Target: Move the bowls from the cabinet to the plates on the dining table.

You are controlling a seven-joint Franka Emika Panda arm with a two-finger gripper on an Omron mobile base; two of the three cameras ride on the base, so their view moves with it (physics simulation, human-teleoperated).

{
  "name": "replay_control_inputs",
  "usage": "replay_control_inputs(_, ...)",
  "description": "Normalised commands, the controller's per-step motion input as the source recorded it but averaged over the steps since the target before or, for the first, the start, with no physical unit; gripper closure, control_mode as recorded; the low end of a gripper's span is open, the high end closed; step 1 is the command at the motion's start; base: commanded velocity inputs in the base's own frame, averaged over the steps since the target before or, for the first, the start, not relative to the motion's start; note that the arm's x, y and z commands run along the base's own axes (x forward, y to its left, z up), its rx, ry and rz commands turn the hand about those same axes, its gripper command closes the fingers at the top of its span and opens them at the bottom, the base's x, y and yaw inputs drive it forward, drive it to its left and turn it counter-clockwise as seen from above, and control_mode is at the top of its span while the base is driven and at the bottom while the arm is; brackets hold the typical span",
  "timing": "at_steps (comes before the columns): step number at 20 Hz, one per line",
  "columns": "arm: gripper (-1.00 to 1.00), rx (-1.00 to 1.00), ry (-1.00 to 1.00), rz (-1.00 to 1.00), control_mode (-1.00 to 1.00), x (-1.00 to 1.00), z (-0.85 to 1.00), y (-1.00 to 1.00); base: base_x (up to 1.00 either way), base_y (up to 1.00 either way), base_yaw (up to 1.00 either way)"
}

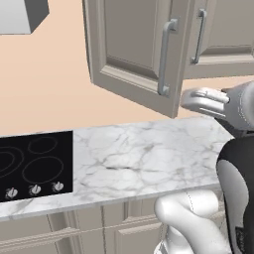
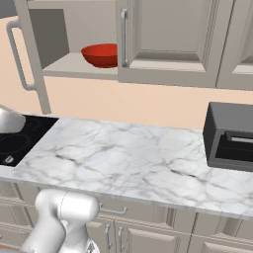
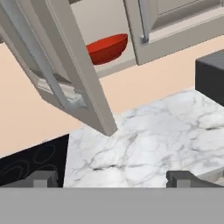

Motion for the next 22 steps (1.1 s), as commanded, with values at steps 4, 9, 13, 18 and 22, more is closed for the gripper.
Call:
replay_control_inputs(4, -1.0, 0.29, 0.07, -0.12, -1.0, -0.12, 0.01, -0.72, 0.0, 0.0, 0.0)
replay_control_inputs(9, -1.0, 0.24, 0.07, -0.04, -1.0, 0.0, 0.0, -0.84, 0.0, 0.0, 0.0)
replay_control_inputs(13, -1.0, 0.22, 0.04, -0.02, -1.0, 0.07, 0.0, -0.67, 0.0, 0.0, 0.0)
replay_control_inputs(18, -1.0, 0.08, 0.06, -0.1, -1.0, 0.83, -0.02, -0.03, 0.0, 0.0, 0.0)
replay_control_inputs(22, -1.0, 0.0, 0.05, -0.1, -1.0, 1.0, -0.15, 0.0, 0.0, 0.0, 0.0)
